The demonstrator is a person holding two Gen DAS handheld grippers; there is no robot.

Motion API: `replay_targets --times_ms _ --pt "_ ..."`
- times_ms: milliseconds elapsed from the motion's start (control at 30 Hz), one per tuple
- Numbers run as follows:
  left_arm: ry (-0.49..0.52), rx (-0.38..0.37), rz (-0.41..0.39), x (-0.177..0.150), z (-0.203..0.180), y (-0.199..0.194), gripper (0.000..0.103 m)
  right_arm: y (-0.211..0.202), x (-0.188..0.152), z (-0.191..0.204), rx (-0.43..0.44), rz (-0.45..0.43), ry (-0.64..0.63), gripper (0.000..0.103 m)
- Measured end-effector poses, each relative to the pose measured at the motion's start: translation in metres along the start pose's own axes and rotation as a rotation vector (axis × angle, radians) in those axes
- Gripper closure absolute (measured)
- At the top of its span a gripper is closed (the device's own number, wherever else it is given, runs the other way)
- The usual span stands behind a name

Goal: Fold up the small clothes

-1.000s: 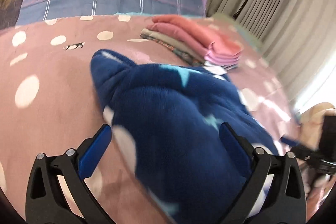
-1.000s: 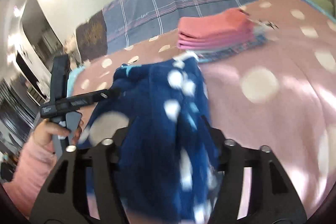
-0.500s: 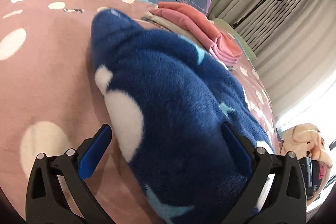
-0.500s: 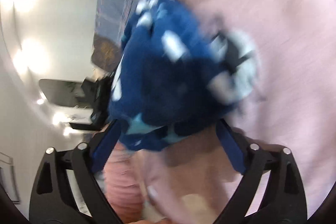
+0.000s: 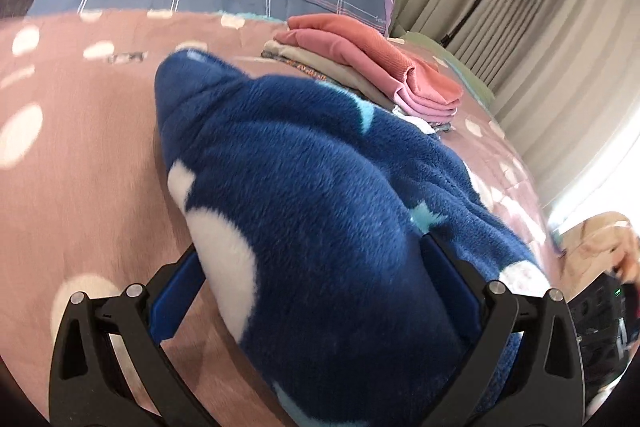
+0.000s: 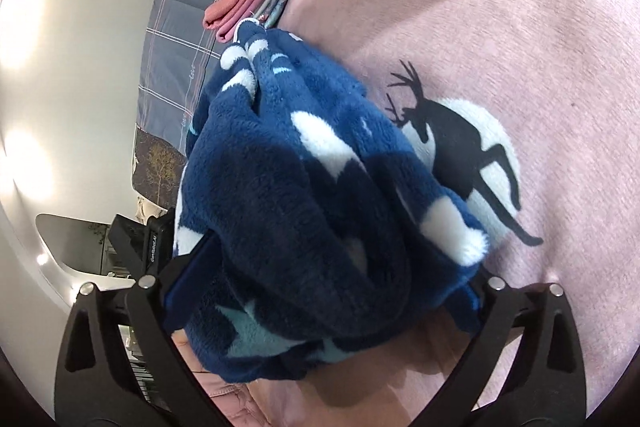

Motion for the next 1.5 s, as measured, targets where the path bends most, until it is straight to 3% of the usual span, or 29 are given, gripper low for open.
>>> replay_targets --times_ms 133,333,400,500,600,667,700,767,800,867,933,967,1000,1067,1167,1300,1400,1500 --pt "0.044 0.021 0.000 0.005 -0.003 0.002 0.001 0.009 0.004 0.003 -0.008 0.006 -0.029 0.002" --pt "0.045 -0.018 0.022 0.011 0.002 0.011 0.001 0.024 0.014 0.010 -0.009 0.016 -0.021 0.002" --pt "0.012 -0.058 0.045 0.015 0.010 0.011 0.001 0.027 0.016 0.011 -0.010 0.019 -0.015 0.002" --pt "-0.163 -0.097 0.032 0.036 0.049 0.015 0.001 0.034 0.020 0.014 -0.018 0.021 -0.020 0.002" --pt "-0.193 -0.087 0.025 0.054 0.073 0.033 0.001 0.033 0.019 0.013 -0.014 0.018 -0.032 0.002" --pt "-0.220 -0.194 0.104 0.057 0.075 0.060 0.001 0.032 0.018 0.013 -0.011 0.016 -0.038 0.002" --pt "-0.215 -0.223 0.107 0.057 0.072 0.067 0.001 0.031 0.018 0.012 -0.010 0.015 -0.040 0.002" --pt "-0.118 -0.205 0.078 0.060 0.056 0.072 0.001 0.031 0.020 0.011 -0.006 0.014 -0.032 0.002" --pt "-0.094 -0.200 0.071 0.060 0.051 0.073 0.002 0.031 0.020 0.011 -0.005 0.014 -0.028 0.002" --pt "-0.085 -0.212 0.049 0.062 0.048 0.066 0.023 0.031 0.023 0.011 0.000 0.006 -0.027 0.002" --pt "-0.071 -0.215 0.005 0.065 0.047 0.048 0.040 0.033 0.024 0.016 -0.010 -0.002 -0.077 0.018" --pt "-0.050 -0.213 -0.024 0.067 0.045 0.035 0.045 0.032 0.022 0.022 -0.002 -0.001 -0.122 0.039" --pt "-0.029 -0.213 -0.055 0.070 0.042 0.021 0.046 0.029 0.021 0.028 -0.001 -0.001 -0.163 0.052" --pt "0.022 -0.224 -0.117 0.077 0.032 -0.015 0.047 0.020 0.016 0.051 -0.015 -0.003 -0.311 0.057" --pt "0.091 -0.166 -0.221 0.095 0.025 -0.064 0.047 0.015 0.014 0.089 0.008 -0.008 -0.434 0.059" --pt "0.088 -0.058 -0.340 0.136 0.045 -0.115 0.046 0.022 0.022 0.158 0.066 -0.023 -0.613 0.059" --pt "0.045 0.074 -0.414 0.179 0.082 -0.148 0.046 0.049 0.043 0.220 0.124 0.000 -0.738 0.058" --pt "0.002 0.178 -0.431 0.211 0.116 -0.153 0.046 0.102 0.080 0.273 0.188 0.091 -0.756 0.058"
Point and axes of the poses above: each gripper's, at about its wrist camera, not at the fingertips, and y roughly the way its jaws point, z to its left, x to its top, the point moved 3 cm from there along y, roughly the way its jaws point, and after that the axes turned 6 degrees about x, right-handed, at the moved point
